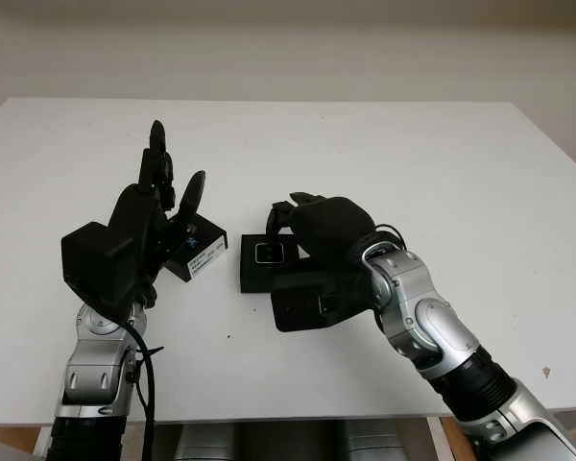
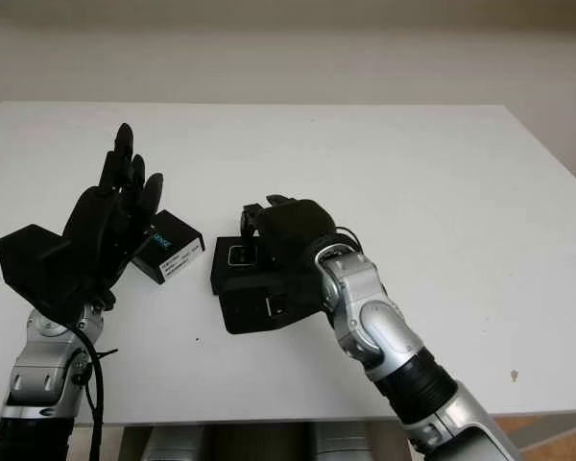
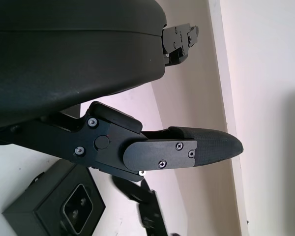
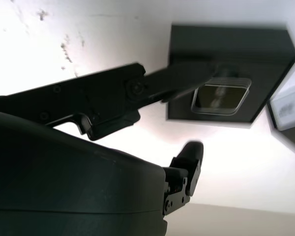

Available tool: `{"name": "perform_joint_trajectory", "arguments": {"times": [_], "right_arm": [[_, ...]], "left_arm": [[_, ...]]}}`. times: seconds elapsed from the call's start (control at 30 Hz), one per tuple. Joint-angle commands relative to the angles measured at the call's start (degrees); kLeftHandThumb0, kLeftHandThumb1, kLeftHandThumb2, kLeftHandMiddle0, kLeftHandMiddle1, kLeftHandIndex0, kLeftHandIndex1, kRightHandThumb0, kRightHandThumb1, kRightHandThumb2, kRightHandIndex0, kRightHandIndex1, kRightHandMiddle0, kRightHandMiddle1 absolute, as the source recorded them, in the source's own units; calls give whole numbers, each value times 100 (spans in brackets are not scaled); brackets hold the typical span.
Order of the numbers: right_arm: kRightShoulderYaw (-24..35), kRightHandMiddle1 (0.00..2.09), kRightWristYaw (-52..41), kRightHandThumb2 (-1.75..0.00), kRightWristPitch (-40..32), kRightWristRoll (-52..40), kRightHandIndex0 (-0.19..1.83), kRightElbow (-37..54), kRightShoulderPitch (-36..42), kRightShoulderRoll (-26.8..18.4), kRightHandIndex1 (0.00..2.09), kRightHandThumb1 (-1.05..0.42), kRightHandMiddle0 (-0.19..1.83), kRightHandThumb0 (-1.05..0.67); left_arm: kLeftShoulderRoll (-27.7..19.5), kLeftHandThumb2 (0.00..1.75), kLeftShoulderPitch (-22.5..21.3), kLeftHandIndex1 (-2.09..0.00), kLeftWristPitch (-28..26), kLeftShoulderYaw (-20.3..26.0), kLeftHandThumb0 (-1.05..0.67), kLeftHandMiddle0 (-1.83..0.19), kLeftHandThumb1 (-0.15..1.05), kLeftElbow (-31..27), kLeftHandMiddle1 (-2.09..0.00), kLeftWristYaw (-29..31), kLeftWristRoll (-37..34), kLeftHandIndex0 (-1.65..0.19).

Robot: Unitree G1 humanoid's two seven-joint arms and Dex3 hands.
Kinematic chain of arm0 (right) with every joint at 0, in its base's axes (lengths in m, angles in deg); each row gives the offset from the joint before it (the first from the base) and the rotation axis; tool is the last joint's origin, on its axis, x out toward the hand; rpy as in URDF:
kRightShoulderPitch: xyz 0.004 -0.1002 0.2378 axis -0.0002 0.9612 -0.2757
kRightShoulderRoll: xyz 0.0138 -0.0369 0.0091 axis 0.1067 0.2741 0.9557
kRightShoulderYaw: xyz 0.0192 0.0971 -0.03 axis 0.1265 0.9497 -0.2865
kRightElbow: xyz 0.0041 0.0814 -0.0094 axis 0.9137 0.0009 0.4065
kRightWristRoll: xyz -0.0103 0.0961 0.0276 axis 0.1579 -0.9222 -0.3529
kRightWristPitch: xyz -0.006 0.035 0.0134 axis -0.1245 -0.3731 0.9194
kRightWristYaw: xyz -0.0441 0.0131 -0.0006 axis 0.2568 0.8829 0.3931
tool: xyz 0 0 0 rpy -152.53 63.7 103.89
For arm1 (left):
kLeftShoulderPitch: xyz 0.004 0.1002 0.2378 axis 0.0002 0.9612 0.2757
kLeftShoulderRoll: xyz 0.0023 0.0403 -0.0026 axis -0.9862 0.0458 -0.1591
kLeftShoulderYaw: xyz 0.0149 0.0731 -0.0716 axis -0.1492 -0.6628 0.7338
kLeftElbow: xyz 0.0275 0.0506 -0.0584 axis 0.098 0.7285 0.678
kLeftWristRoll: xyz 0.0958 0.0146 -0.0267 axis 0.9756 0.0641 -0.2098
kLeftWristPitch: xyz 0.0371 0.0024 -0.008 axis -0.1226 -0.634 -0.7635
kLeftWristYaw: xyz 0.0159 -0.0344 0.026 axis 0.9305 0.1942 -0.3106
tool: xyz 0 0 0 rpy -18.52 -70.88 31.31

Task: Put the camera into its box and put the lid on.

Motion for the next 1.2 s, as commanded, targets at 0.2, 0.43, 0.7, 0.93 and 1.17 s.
{"name": "perform_joint_trajectory", "arguments": {"times": [0.2, 0.43, 0.7, 0.93, 1.17], "right_arm": [[824, 20, -1075, -5, -447, -1370, 11, 579, -813, -320, 6, -94, 13, -70], [1337, 15, -1171, -8, -756, -2392, 10, 738, -803, -411, 5, -101, 14, -71], [2002, 20, 137, -23, -204, -3535, 21, 43, -388, 24, 10, -105, 23, -72], [2255, 24, 349, -26, 83, -4260, 22, -495, -316, -57, 10, -105, 22, -72], [2676, 75, 497, -16, -80, -5006, 19, -720, -412, -27, 7, -105, -6, -75]], "left_arm": [[-208, 46, 111, 0, -145, 93, -80, 19, 105, -339, 0, 55, 35, 19], [-533, 43, 109, 0, -245, 338, -81, 19, 105, -523, 0, 179, -7, 19], [-1900, 29, -20, -3, -61, 698, -76, 15, 105, -335, -4, 1254, 12, 14], [-2842, 5, -445, -22, -557, 678, -49, -43, 94, -341, -16, 1562, 418, -32], [-4138, 4, -1205, -21, 454, -224, -56, -36, 89, 413, -9, 2458, 1674, -31]]}}
